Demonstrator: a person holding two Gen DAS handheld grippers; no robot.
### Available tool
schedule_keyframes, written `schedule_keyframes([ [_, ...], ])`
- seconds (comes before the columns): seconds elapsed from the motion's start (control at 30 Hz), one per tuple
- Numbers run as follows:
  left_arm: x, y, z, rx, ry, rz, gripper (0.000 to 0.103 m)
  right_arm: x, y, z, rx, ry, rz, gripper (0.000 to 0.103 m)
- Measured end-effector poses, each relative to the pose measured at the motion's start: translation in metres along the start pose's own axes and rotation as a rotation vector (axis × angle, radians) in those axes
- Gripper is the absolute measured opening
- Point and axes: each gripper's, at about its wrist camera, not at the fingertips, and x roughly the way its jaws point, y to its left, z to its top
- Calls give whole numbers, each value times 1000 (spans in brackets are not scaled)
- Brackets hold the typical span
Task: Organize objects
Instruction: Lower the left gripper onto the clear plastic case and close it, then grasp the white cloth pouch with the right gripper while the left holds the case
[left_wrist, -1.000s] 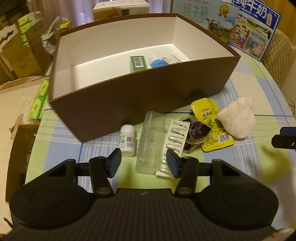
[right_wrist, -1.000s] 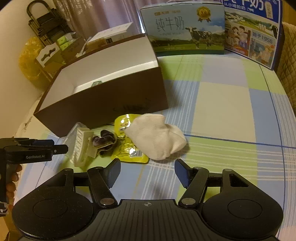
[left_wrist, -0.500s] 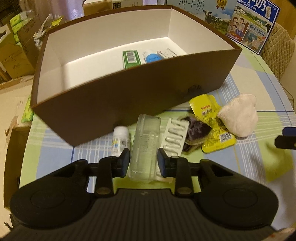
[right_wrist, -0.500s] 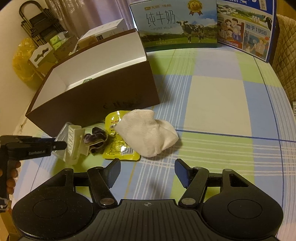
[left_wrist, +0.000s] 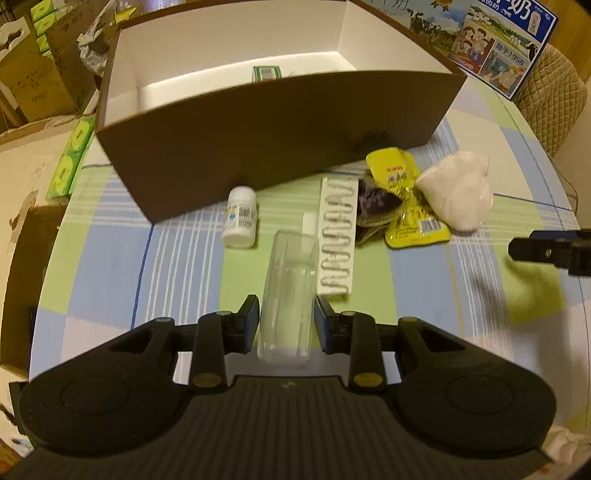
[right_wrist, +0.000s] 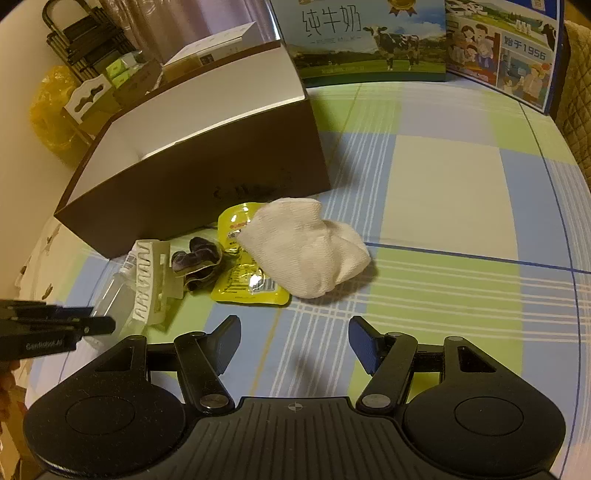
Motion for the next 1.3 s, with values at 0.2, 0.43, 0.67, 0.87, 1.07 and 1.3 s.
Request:
schedule_keyframes([
  [0.2, 12, -4, 12, 37, 0, 12, 28, -2, -2, -1, 5, -6, 0, 62],
  [0.43, 11, 1, 7, 33, -28, 48, 27, -2, -5, 2, -18, -38, -11, 62],
  [0.67, -6, 19, 6, -19, -63, 84, 27, 10, 6, 16, -193, -115, -56, 62],
  [0.87, -12, 34, 4, -62, -70, 110, 27, 34, 17, 27, -301, -111, -57, 62],
  [1.07, -12, 38, 3, -84, -66, 124, 27, 58, 26, 31, -386, -97, -80, 72],
  [1.3, -11, 39, 4, -87, -65, 127, 27, 83, 32, 22, -485, -64, -152, 72],
])
